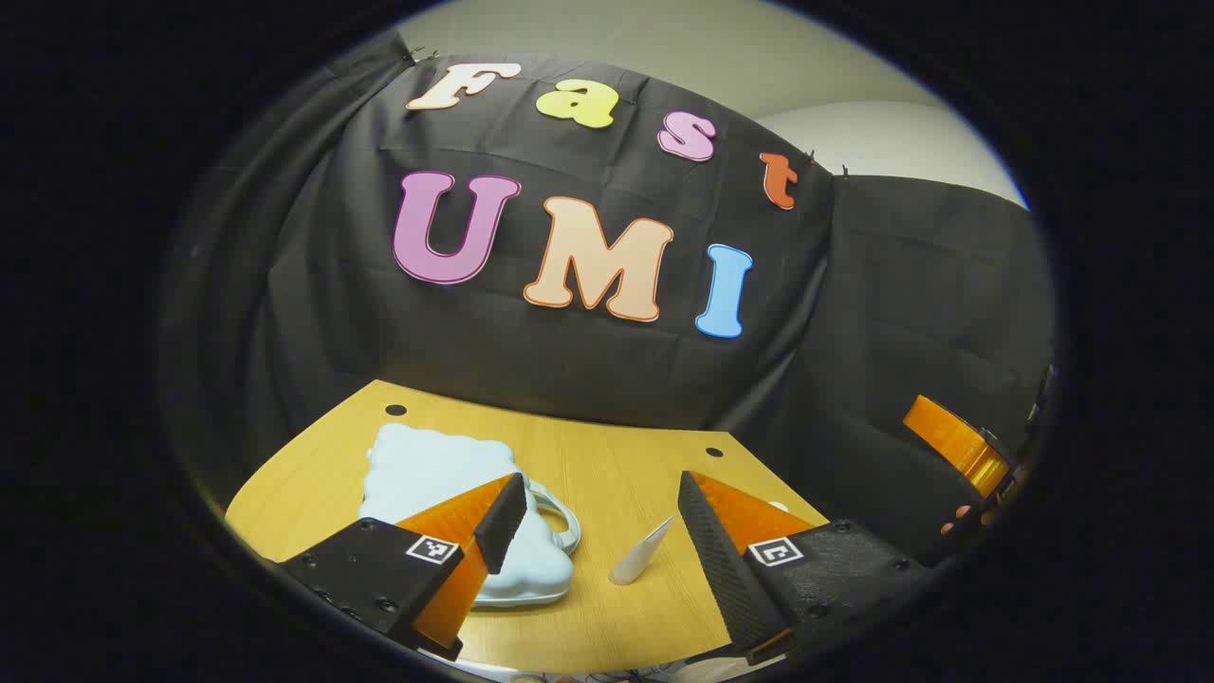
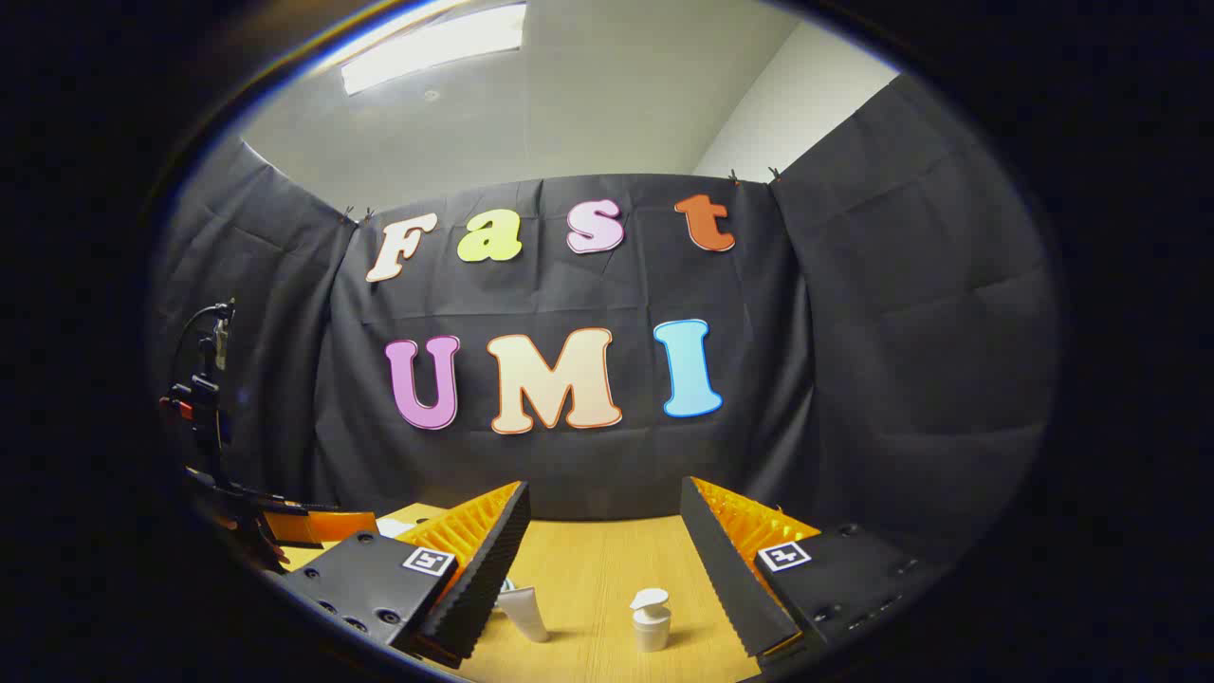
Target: First open the suitcase, pack the skin care products into it, and then close the suitcase.
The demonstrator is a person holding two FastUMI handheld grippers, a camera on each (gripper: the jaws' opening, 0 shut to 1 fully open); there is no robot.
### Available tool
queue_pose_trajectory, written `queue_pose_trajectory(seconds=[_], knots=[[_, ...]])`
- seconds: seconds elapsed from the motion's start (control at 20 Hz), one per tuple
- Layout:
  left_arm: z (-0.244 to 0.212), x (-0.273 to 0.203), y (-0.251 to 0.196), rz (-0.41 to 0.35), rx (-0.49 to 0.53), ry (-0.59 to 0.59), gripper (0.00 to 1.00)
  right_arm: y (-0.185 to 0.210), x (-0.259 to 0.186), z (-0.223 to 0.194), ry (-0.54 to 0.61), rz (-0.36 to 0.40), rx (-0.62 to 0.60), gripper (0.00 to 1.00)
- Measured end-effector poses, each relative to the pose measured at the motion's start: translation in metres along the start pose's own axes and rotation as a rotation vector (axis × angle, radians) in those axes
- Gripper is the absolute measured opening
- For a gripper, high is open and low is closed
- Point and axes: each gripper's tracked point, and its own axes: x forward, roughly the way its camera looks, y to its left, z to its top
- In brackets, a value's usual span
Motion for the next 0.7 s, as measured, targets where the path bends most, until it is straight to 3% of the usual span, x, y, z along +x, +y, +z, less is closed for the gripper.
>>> queue_pose_trajectory(seconds=[0.5,0.7], knots=[[-0.011,0.011,-0.005,-0.006,-0.028,0.052,0.95,0.0,0.009,-0.023,0.079,0.008,0.036,0.99],[-0.009,0.03,-0.01,-0.041,0.003,0.077,0.95,-0.003,0.012,-0.03,0.102,0.008,0.047,0.99]])
